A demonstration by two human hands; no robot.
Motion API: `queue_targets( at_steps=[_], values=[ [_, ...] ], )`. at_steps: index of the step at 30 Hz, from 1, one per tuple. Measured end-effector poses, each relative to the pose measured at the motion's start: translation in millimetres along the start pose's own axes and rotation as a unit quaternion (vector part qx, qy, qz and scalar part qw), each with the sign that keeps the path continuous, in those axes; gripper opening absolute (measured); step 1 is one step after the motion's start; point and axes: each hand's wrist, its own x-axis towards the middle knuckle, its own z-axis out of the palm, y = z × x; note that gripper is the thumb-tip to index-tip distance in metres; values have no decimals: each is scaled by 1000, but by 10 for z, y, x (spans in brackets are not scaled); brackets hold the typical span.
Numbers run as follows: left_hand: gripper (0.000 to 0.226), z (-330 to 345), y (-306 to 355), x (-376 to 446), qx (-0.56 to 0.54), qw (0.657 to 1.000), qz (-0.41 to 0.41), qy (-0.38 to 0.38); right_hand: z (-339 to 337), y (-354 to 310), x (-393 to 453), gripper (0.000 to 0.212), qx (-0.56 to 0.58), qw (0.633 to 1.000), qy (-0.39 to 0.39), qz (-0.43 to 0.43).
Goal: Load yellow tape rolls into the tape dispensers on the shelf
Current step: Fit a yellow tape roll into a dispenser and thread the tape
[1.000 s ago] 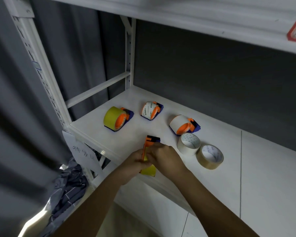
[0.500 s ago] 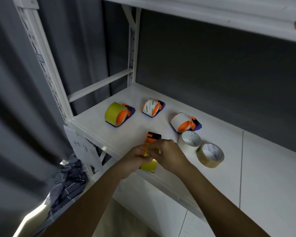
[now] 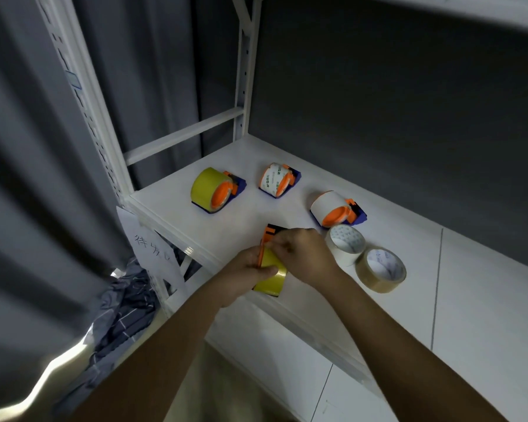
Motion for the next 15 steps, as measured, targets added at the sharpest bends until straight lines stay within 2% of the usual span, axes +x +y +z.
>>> queue_targets(
  at_steps=[2,6,11,15],
  values=[
    [32,-3,-4,-8,-2,1000,0,-2,-66,-6,-49,21,26,999,-22,-29],
    [33,-1,-9,-15,-1,1000,-2,-1,37,-71,-75,24,-80,994,-45,-51],
    [30,0,-17,3,-15,1000,-3,-2,120,-62,-87,29,-96,995,-5,-16],
    [28,37,12,29,-14,1000,-10,10,193,-63,-26,24,-132,990,32,20]
  ],
)
